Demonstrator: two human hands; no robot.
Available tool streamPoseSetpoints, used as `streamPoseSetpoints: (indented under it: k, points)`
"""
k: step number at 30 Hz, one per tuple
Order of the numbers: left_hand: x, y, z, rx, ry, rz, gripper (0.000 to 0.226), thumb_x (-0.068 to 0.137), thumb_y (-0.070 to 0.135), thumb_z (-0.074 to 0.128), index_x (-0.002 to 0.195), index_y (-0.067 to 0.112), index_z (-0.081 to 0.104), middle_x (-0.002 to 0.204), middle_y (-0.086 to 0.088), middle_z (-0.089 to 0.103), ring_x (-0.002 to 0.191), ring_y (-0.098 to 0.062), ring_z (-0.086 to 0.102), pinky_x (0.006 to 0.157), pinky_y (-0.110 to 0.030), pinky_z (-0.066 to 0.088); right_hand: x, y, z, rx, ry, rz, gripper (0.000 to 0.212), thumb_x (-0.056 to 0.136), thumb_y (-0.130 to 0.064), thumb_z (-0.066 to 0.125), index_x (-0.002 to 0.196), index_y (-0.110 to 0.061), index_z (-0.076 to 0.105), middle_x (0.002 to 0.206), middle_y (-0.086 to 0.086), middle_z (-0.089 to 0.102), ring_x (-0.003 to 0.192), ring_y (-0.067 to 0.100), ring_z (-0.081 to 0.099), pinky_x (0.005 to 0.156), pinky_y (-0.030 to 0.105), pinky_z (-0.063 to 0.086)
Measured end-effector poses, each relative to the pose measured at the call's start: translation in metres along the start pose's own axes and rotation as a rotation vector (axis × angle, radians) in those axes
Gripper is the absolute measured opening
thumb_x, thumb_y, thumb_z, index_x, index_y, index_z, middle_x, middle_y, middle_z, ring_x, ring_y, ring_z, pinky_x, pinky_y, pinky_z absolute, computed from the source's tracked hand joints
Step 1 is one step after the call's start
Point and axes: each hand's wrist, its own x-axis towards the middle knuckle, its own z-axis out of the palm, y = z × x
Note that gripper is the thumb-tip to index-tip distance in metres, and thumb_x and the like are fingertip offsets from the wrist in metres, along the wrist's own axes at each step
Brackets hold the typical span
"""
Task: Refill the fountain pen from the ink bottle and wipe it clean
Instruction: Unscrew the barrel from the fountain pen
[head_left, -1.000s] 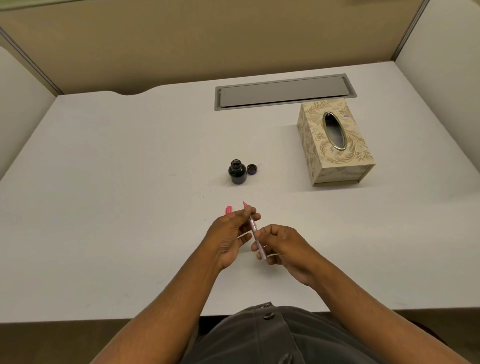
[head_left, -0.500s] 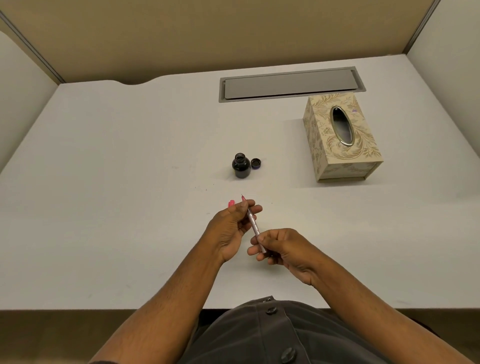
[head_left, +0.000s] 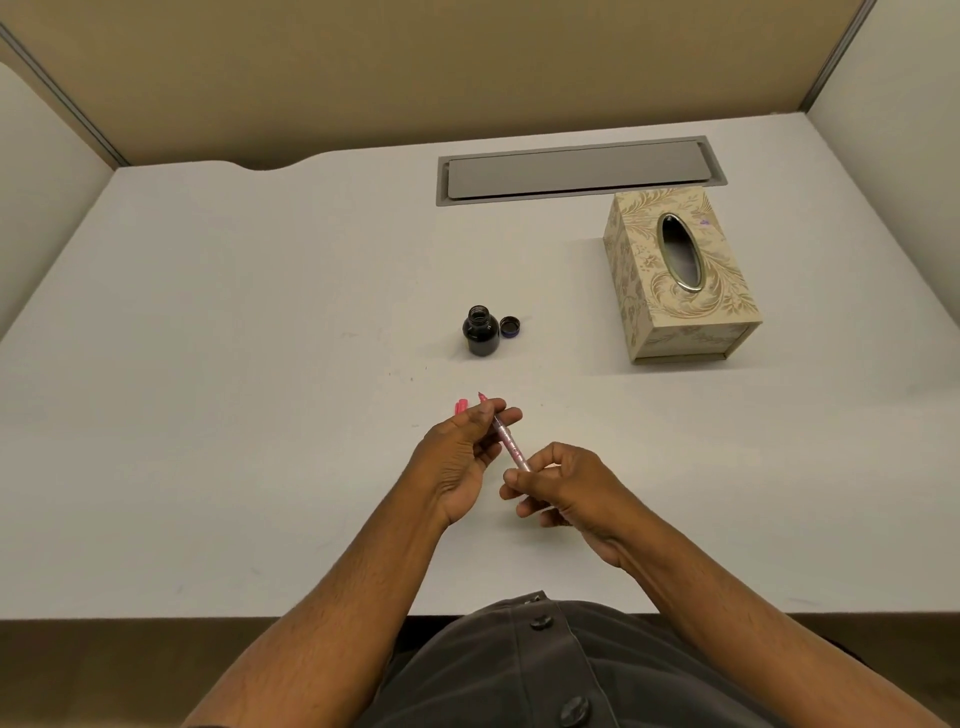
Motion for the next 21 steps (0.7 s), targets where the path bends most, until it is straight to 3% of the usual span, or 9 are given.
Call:
streamPoseSetpoints:
  k: [3, 6, 12, 15, 18, 21]
  points:
    - [-0.0011, 0.0001, -0.0014, -0.014, 0.002, 0.003, 0.017, 0.096, 0.016, 0.053, 0.095, 0.009, 0.068, 0.092, -0.006, 0.075, 0.097, -0.017, 0.064, 0.086, -0.027, 0.045, -0.0033, -0.0018, 0.0004, 0.116, -0.100, 0.085, 0.044, 0.095, -0.049, 0.049, 0.110, -0.010, 0.061, 0.093, 0.010, 0.077, 0.067, 0.017, 0.065, 0.060, 0.026, 0.049]
    - [-0.0023, -0.0009, -0.0026, -0.023, -0.001, 0.000, 0.017, 0.096, 0.016, 0.052, 0.096, 0.010, 0.068, 0.090, -0.006, 0.076, 0.097, -0.018, 0.063, 0.090, -0.028, 0.045, -0.0049, 0.0001, 0.0011, 0.193, -0.140, 0.126, 0.054, 0.103, -0.047, 0.029, 0.113, -0.007, 0.063, 0.095, 0.015, 0.076, 0.064, 0.018, 0.064, 0.057, 0.026, 0.048]
    - [-0.0048, -0.0038, -0.0029, -0.039, -0.014, -0.008, 0.018, 0.097, 0.017, 0.051, 0.098, 0.009, 0.067, 0.089, -0.005, 0.076, 0.097, -0.018, 0.063, 0.093, -0.030, 0.044, -0.0069, 0.0046, 0.0064, 0.197, -0.087, 0.089, 0.033, 0.102, -0.036, 0.043, 0.104, -0.008, 0.061, 0.091, 0.013, 0.076, 0.060, 0.016, 0.065, 0.056, 0.024, 0.047]
    - [-0.0046, -0.0049, -0.0034, -0.046, -0.011, -0.014, 0.018, 0.098, 0.016, 0.050, 0.098, 0.009, 0.067, 0.088, -0.005, 0.076, 0.097, -0.018, 0.063, 0.095, -0.031, 0.043, -0.0093, 0.0039, 0.0085, 0.218, -0.099, 0.090, 0.030, 0.097, -0.040, 0.052, 0.108, -0.012, 0.056, 0.095, 0.013, 0.076, 0.060, 0.016, 0.065, 0.055, 0.024, 0.047]
    - [-0.0041, -0.0057, -0.0044, -0.050, -0.009, -0.023, 0.018, 0.097, 0.016, 0.051, 0.096, 0.009, 0.067, 0.089, -0.006, 0.076, 0.097, -0.018, 0.063, 0.095, -0.030, 0.043, -0.0104, 0.0034, 0.0087, 0.271, -0.125, 0.139, 0.043, 0.099, -0.050, 0.039, 0.118, -0.014, 0.053, 0.096, 0.016, 0.075, 0.059, 0.018, 0.063, 0.052, 0.024, 0.045]
    - [-0.0045, -0.0057, -0.0047, -0.047, -0.008, -0.024, 0.018, 0.097, 0.016, 0.051, 0.096, 0.009, 0.067, 0.089, -0.006, 0.076, 0.095, -0.017, 0.063, 0.091, -0.029, 0.044, -0.0104, 0.0049, 0.0086, 0.249, -0.119, 0.157, 0.043, 0.104, -0.041, 0.032, 0.113, -0.008, 0.058, 0.093, 0.016, 0.075, 0.056, 0.018, 0.063, 0.052, 0.024, 0.045]
